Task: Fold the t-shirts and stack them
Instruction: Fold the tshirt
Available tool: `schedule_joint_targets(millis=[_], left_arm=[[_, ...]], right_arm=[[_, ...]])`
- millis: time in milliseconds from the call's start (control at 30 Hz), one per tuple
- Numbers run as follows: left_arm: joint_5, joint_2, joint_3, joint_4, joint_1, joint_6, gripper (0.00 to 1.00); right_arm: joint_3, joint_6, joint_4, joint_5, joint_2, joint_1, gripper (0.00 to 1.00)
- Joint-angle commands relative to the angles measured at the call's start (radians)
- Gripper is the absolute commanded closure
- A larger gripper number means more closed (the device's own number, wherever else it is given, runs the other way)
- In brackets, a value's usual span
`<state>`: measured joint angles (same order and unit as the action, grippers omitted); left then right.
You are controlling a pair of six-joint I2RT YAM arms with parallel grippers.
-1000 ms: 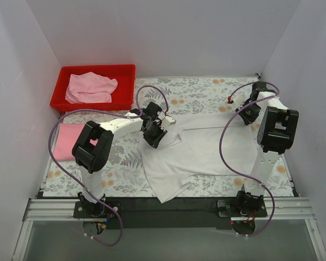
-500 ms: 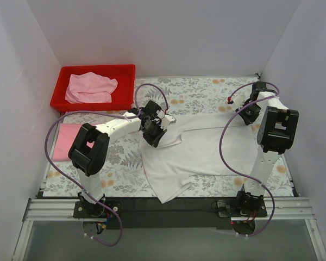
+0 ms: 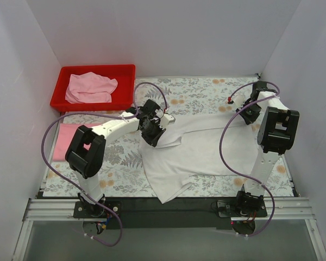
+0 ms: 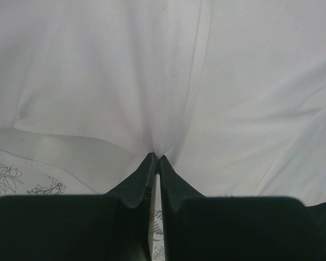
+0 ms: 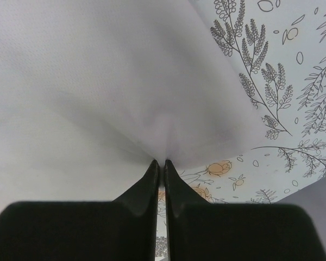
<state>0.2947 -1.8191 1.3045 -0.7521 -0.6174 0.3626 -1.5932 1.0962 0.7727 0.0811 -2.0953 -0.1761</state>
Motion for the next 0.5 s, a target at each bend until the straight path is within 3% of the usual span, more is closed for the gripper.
schedule_joint_targets(millis=[0, 467], left_arm=[[-0.012, 0.075, 0.018, -0.012, -0.005, -0.013, 0.98], [0.060, 0.084, -0.004, -0.049, -0.012, 0.007, 0.99]], right_arm=[[-0.007, 0.079, 0.036, -0.012, 0.072, -0.010, 0.99], [0.042, 0.088, 0.043, -0.024, 0.078, -0.013, 0.99]])
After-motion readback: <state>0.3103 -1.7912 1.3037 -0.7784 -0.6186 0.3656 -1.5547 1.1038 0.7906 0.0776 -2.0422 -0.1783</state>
